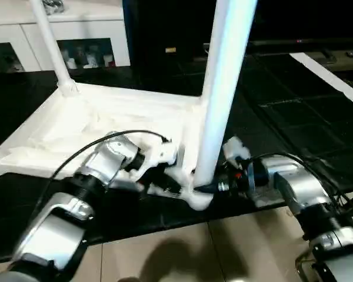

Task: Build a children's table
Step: Rotate leg to tighten

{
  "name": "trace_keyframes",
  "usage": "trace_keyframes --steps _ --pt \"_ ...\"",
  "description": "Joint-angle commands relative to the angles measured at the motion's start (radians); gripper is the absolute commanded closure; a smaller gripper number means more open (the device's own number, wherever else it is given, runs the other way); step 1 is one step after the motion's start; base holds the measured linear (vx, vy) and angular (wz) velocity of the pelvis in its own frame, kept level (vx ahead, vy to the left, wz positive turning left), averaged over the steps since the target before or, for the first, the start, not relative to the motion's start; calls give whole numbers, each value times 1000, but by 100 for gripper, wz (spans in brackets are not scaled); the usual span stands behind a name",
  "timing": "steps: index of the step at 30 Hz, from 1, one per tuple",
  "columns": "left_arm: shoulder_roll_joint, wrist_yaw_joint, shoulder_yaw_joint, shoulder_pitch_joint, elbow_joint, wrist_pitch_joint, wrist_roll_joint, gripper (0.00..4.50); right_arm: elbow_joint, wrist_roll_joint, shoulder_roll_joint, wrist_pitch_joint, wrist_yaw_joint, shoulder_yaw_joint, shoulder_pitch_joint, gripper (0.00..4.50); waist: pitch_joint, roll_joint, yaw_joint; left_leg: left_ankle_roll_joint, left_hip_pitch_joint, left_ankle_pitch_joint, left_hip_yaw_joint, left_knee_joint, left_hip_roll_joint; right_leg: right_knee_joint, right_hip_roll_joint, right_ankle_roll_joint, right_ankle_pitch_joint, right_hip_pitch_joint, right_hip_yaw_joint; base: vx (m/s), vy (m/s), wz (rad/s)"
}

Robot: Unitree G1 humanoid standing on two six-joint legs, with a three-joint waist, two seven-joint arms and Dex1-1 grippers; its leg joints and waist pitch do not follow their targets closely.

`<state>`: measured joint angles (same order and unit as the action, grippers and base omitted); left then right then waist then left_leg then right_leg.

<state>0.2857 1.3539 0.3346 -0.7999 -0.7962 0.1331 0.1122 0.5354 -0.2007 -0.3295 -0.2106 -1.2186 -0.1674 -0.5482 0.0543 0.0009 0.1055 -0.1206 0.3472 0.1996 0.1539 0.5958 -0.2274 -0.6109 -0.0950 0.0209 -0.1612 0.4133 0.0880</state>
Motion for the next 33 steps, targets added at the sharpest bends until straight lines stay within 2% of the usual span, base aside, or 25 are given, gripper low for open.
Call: trace_keyframes --steps 1,2,3,4,5,6,8,9,10,11,13,14,15,16,17,20,21,22,24,27,28,29,32,33 --pt "-94 -170 -64 -28 -38 88 -60 450 6 40 88 -33 228 10 5 251 -69 0 -10 23 8 155 20 -72 12 77 -36 179 -311 -67 -37 0 0 0" --pt "-106 -217 -83 -34 -45 106 -66 450 22 50 123 -44 311 22 -1 252 -69 -4 -14 17 10 149 20 -72 12 79 -36 173 -312 -67 -37 0 0 0" --pt "-114 -251 -94 -37 -48 116 -68 450 37 57 147 -49 365 29 -8 253 -70 -6 -25 6 17 138 15 -74 15 76 -37 161 -324 -73 -34 0 0 0" --pt "-127 -296 -111 -43 -52 131 -71 450 62 63 183 -52 438 41 -22 254 -72 -4 -35 2 23 143 13 -75 19 78 -35 147 -341 -76 -31 0 0 0" --pt "-137 -328 -123 -48 -56 141 -74 450 85 63 209 -54 487 51 -36 254 -71 -6 -41 4 22 148 15 -73 20 81 -34 147 -341 -73 -32 0 0 0" --pt "-146 -359 -134 -52 -61 147 -76 450 107 64 231 -52 531 59 -49 255 -71 -6 -51 12 17 154 16 -71 22 84 -32 157 -337 -67 -33 0 0 0" --pt "-171 -439 -164 -65 -77 159 -76 450 161 74 282 -44 656 82 -86 255 -73 -2 -62 25 18 147 17 -69 21 82 -31 181 -300 -66 -35 0 0 0" --pt "-183 -479 -179 -72 -86 163 -78 450 188 79 303 -38 714 95 -106 255 -73 -5 -66 27 20 142 17 -68 22 80 -30 185 -289 -67 -34 0 0 0" --pt "-191 -503 -188 -77 -92 165 -80 450 204 82 316 -35 751 103 -118 255 -73 -2 -68 28 18 139 17 -68 21 80 -29 190 -280 -66 -34 0 0 0" --pt "-199 -535 -195 -85 -99 160 -79 450 232 69 337 -39 788 122 -139 255 -73 -7 -69 32 17 141 18 -68 21 81 -29 190 -281 -65 -33 0 0 0" --pt "-216 -584 -211 -96 -104 158 -72 450 258 65 373 -39 841 155 -163 255 -74 -1 -68 43 15 128 18 -68 20 79 -29 202 -244 -63 -36 0 0 0" --pt "-222 -597 -217 -100 -102 161 -73 450 267 62 386 -28 852 166 -171 255 -75 -6 -68 48 16 119 19 -68 18 74 -29 211 -218 -65 -36 0 0 0" --pt "-222 -597 -217 -100 -102 161 -73 450 267 62 386 -28 852 166 -171 220 -76 -3 -66 50 14 115 17 -69 17 73 -31 215 -207 -65 -36 0 0 0" --pt "-226 -603 -220 -101 -98 166 -74 450 273 63 395 -16 863 174 -175 220 -76 -3 -64 59 14 101 18 -68 16 70 -30 225 -171 -66 -36 0 0 0" --pt "-228 -607 -220 -102 -96 168 -74 450 283 61 401 -4 871 181 -181 196 -76 -5 -65 62 16 96 18 -68 16 68 -30 230 -154 -68 -37 0 0 0" --pt "-214 -571 -199 -92 -88 147 -63 450 279 55 393 13 835 181 -172 172 -75 0 -64 75 13 102 20 -68 16 68 -33 245 -144 -69 -37 0 0 0" --pt "-214 -571 -199 -92 -88 147 -63 450 279 55 393 13 835 181 -172 172 -74 -1 -65 76 14 105 20 -69 16 69 -33 244 -147 -69 -37 0 0 0" --pt "-207 -552 -192 -85 -85 143 -61 450 273 51 385 23 822 186 -166 162 -75 2 -64 75 13 107 19 -69 15 69 -33 245 -144 -69 -37 0 0 0" --pt "-186 -512 -175 -71 -82 134 -52 450 239 57 349 60 746 174 -141 136 -75 0 -64 78 14 111 20 -68 15 68 -33 248 -132 -72 -38 0 0 0" --pt "-170 -490 -167 -68 -86 123 -47 450 204 62 316 79 691 163 -117 126 -77 2 -63 90 13 91 20 -66 14 63 -32 262 -88 -72 -38 0 0 0" --pt "-151 -459 -154 -66 -92 103 -37 450 158 61 267 107 608 146 -85 103 -78 1 -59 101 13 80 20 -65 14 61 -34 269 -61 -74 -39 0 0 0" --pt "-151 -459 -154 -66 -92 103 -37 450 158 61 267 107 608 146 -85 92 -78 -2 -59 105 13 80 20 -65 13 61 -33 272 -59 -75 -38 0 0 0" --pt "-114 -369 -118 -60 -94 67 -19 450 84 37 170 112 434 126 -36 72 -77 -5 -53 120 13 88 21 -64 13 62 -34 272 -65 -76 -39 0 0 0" --pt "-103 -339 -104 -57 -94 54 -13 450 69 30 143 110 384 122 -26 59 -76 -9 -49 125 14 95 21 -64 12 64 -34 270 -77 -77 -39 0 0 0"
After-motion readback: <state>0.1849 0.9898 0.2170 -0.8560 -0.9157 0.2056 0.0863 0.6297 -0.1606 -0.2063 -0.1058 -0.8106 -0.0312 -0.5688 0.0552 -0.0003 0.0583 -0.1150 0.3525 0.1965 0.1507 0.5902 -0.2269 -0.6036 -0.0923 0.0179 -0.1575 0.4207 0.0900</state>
